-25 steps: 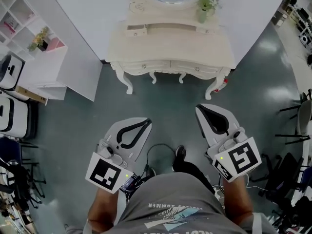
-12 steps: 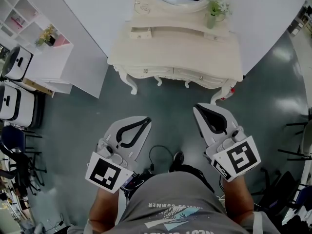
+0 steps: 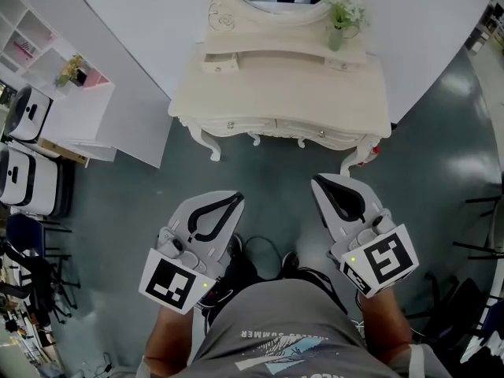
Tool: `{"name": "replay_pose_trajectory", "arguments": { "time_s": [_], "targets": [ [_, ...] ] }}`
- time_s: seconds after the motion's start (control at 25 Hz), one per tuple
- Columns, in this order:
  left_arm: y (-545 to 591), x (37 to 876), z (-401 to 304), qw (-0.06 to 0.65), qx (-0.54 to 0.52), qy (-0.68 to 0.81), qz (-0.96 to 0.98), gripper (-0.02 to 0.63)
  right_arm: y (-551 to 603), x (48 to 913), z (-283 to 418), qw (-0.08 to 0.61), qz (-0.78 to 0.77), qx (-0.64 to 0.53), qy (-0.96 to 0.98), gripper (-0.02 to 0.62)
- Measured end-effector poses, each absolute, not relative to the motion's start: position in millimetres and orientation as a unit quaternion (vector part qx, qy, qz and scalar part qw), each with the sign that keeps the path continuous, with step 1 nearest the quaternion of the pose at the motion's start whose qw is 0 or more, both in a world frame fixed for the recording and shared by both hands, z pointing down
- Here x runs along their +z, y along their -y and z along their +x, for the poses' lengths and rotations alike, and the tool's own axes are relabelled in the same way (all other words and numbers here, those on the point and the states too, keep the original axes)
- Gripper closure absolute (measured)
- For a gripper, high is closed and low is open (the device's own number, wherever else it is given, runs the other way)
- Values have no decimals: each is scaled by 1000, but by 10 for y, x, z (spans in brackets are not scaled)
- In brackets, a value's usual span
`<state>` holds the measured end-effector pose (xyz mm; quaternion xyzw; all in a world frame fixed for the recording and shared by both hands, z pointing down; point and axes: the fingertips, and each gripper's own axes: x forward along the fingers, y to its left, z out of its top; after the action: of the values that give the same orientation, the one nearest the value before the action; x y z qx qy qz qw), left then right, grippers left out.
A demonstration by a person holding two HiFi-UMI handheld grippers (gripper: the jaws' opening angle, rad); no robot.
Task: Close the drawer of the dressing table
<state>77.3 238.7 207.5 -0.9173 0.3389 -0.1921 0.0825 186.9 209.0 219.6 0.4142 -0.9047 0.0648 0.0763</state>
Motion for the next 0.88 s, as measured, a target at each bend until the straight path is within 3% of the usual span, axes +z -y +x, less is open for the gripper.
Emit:
{"name": "replay_pose_trajectory", "arguments": {
  "time_s": [0.88],
  "targets": [
    [-615, 1940, 453, 118, -127, -140, -975, 603, -876, 2088, 1481, 107, 582, 83, 801, 594]
  ]
}}
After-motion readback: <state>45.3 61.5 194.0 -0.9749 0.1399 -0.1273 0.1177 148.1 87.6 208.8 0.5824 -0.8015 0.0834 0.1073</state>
